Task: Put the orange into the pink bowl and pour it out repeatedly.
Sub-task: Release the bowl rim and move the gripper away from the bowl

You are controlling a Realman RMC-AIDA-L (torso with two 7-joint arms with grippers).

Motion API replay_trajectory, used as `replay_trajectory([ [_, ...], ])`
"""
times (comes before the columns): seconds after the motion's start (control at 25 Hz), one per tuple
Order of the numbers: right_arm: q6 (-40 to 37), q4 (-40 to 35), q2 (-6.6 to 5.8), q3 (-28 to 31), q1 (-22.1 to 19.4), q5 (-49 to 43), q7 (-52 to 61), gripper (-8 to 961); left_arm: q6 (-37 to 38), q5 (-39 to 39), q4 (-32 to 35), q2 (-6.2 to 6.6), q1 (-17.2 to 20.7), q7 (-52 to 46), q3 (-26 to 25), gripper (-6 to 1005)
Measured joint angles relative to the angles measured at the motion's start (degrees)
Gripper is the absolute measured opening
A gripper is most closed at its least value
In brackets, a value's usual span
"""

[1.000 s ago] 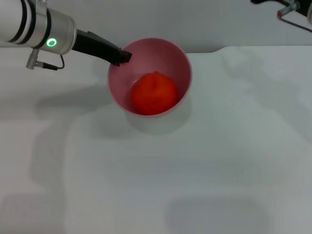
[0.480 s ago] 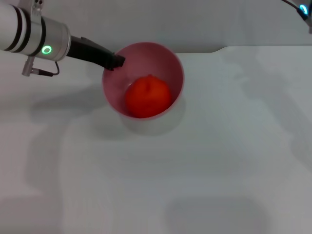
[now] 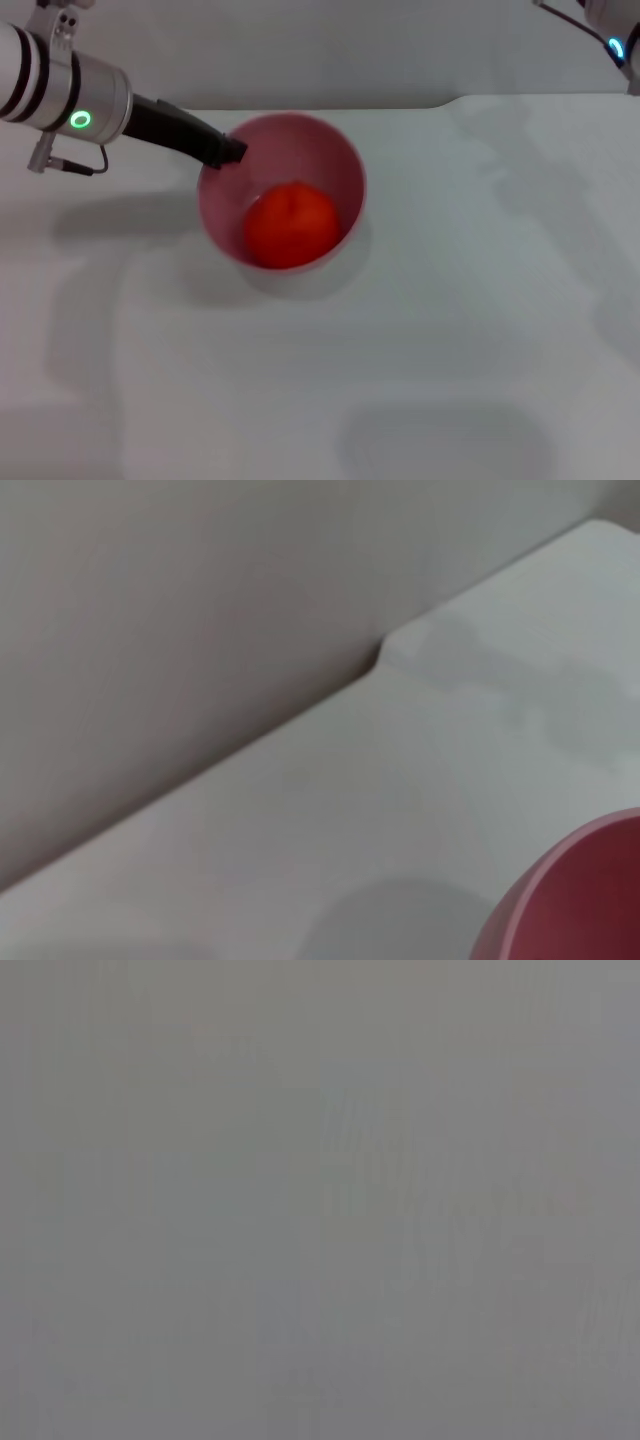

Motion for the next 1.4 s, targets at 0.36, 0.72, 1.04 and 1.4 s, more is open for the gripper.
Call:
replay_trajectory([
  [0.36,1.9,1.4,-0.15,-3.7,1.0,0.0,-0.1,586,6.0,1.8,-0.1,1.11,0.8,-0.9,0.0,45],
  [0.72,2.5,1.6,-0.09,-4.9,0.3,-0.1,0.0,586,8.0,2.9,-0.1,1.02,1.5,-2.5,1.6,45],
  [1.04,2.5,1.6,-0.09,-5.9,0.0,-0.1,-0.2,586,6.8,3.1,-1.1,0.67,3.0,-3.8,5.6,45],
  [1.4,2.5,1.6,-0.08,-6.7,0.2,-0.1,-0.3,586,6.6,4.5,-1.6,0.42,4.1,-5.7,7.0,45],
])
